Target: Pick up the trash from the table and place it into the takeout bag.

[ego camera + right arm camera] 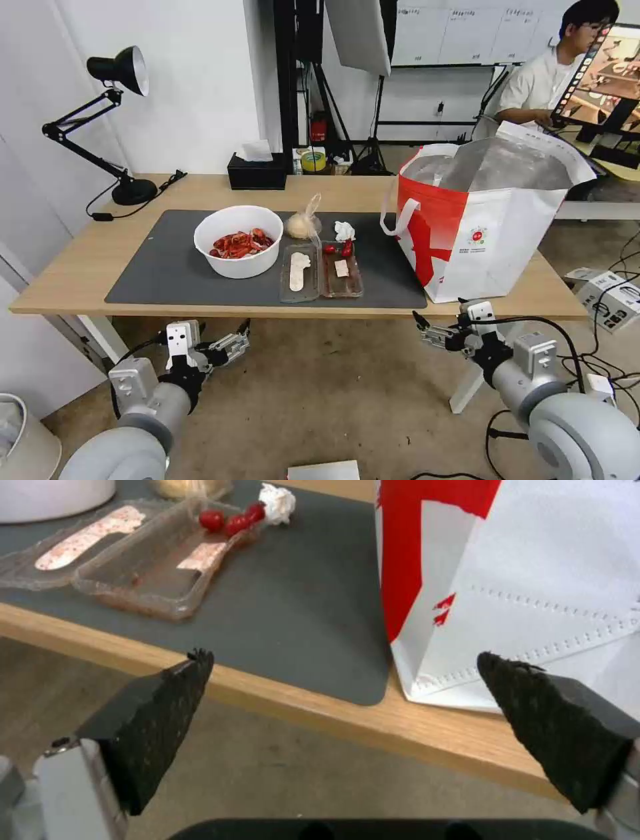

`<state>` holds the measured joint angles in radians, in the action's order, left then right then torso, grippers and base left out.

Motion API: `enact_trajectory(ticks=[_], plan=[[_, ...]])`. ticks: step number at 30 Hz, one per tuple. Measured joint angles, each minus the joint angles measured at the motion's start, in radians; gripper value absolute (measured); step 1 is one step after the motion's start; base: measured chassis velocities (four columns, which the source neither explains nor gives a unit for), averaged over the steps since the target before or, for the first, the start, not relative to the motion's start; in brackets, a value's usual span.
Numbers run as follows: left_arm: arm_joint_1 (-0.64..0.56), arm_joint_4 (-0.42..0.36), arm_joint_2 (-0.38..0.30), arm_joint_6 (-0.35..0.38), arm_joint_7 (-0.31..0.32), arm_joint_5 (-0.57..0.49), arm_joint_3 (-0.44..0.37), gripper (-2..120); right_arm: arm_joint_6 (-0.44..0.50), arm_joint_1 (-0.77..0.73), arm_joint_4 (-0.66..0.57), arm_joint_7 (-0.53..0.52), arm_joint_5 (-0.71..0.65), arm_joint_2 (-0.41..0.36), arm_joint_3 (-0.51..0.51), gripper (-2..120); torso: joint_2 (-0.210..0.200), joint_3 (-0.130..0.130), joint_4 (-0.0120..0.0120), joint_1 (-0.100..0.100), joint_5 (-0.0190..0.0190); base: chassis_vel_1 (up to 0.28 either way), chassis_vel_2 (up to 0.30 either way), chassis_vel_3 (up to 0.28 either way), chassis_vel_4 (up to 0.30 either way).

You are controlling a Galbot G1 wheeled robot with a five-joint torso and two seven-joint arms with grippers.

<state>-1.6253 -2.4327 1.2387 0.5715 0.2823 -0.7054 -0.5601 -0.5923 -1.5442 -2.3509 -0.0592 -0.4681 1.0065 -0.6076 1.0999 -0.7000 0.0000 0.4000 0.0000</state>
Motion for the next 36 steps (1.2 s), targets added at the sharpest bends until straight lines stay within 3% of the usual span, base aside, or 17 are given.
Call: enact_trajectory(ticks=[19,22,26,31,36], plan=[[0.040,0.023,0.013,0.000,0.034,-0.102,0.048,100,0.007,0.004,0.003,-0.001,0.004,-0.001,0.001,100,0.000,0.000,0.0000,0.000,0.0000,0.000,0.000,0.000,0.000],[0.064,0.030,0.020,0.001,0.066,-0.203,0.067,100,0.008,0.007,0.007,-0.003,0.005,0.000,0.003,100,0.000,0.000,0.0000,0.000,0.0001,0.000,0.000,0.000,0.000],[0.074,0.032,0.025,0.002,0.085,-0.257,0.075,100,0.009,0.012,0.009,-0.003,0.006,0.000,0.008,100,0.000,0.000,-0.0001,0.000,0.0000,0.000,0.000,0.000,0.000],[0.121,0.038,0.039,0.005,0.150,-0.476,0.118,100,0.010,0.019,0.014,-0.004,0.006,-0.006,0.017,100,0.000,0.000,0.0000,0.000,0.0000,0.000,0.000,0.000,0.000],[0.161,0.057,0.043,0.007,0.176,-0.552,0.154,100,0.010,0.013,0.010,-0.005,0.006,-0.006,0.011,100,0.000,0.000,0.0000,0.000,0.0001,0.000,0.000,0.000,0.000]])
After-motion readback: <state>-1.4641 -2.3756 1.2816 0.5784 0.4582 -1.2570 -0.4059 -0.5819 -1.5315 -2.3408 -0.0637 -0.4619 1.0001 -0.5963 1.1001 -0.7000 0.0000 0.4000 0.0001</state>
